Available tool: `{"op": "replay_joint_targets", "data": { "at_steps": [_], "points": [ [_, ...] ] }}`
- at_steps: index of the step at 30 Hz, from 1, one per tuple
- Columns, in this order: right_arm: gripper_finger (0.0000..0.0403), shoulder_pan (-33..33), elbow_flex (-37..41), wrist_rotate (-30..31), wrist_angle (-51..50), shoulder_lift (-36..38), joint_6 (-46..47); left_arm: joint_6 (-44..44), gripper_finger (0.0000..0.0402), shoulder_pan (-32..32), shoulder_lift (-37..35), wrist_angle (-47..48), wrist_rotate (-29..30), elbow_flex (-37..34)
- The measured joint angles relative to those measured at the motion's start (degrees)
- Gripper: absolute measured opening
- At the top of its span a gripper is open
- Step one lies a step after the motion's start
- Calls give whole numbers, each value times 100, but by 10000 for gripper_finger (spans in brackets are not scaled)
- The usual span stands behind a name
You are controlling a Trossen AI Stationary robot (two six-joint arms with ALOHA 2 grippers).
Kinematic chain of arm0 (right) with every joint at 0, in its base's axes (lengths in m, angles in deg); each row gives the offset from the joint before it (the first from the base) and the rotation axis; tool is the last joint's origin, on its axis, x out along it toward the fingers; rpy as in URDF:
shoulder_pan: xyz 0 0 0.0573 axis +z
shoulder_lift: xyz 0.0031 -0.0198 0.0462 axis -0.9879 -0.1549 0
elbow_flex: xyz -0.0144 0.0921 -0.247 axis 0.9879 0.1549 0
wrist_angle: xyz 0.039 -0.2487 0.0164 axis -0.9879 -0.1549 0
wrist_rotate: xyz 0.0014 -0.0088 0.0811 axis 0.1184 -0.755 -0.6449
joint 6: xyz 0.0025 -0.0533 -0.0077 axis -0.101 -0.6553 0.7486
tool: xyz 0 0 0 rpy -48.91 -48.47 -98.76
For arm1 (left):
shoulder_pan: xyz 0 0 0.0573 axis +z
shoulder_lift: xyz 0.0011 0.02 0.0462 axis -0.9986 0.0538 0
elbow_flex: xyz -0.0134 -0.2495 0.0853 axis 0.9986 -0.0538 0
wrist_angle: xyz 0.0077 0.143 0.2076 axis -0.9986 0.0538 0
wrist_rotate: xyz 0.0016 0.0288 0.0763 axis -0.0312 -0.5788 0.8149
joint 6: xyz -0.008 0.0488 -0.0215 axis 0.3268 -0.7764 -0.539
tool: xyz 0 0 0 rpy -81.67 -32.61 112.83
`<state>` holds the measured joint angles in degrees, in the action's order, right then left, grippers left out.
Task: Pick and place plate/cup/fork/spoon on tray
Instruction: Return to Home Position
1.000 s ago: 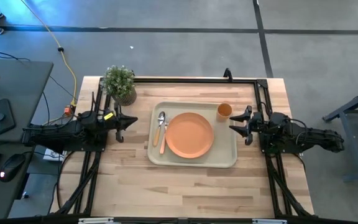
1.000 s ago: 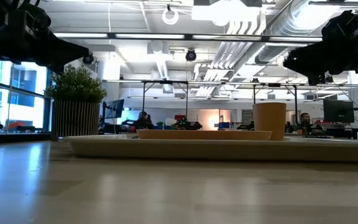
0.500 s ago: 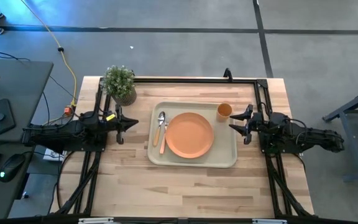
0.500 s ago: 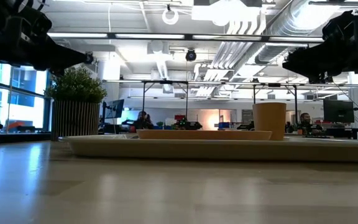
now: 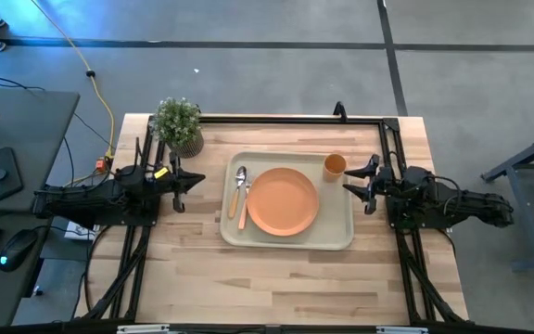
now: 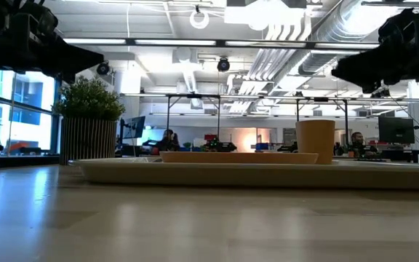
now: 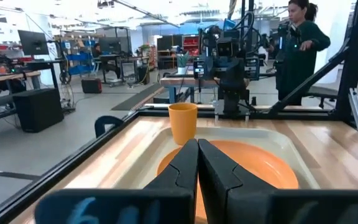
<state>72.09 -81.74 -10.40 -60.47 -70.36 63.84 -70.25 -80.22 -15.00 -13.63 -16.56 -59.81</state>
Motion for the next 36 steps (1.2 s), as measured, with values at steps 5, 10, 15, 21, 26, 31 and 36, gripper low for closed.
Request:
{"op": "replay_joint_targets", "data": {
  "at_steps": [5, 10, 15, 21, 26, 31, 36],
  "points": [
    [191, -1, -1, -64, 44, -1, -5, 30, 0, 0, 0, 97, -9, 0],
    [144, -1, -2, -389, 40, -3, -84, -15, 0, 0, 0, 64, -7, 0],
    [35, -1, -2, -734, 40, -2, -354, -29, 0, 0, 0, 11, 11, 0],
    [32, 1, -9, -942, 164, -2, -329, -36, 0, 0, 0, 263, 13, 0],
    [41, 0, -11, -715, 132, -3, 94, 9, 1, 4, 79, 570, -7, 4],
    [42, 1, -11, -500, 29, -4, 540, 7, 1, 4, 104, 602, 2, 9],
    [42, 0, -11, -426, -11, -7, 567, -18, 1, 2, 103, 609, 4, 9]
  ]
}}
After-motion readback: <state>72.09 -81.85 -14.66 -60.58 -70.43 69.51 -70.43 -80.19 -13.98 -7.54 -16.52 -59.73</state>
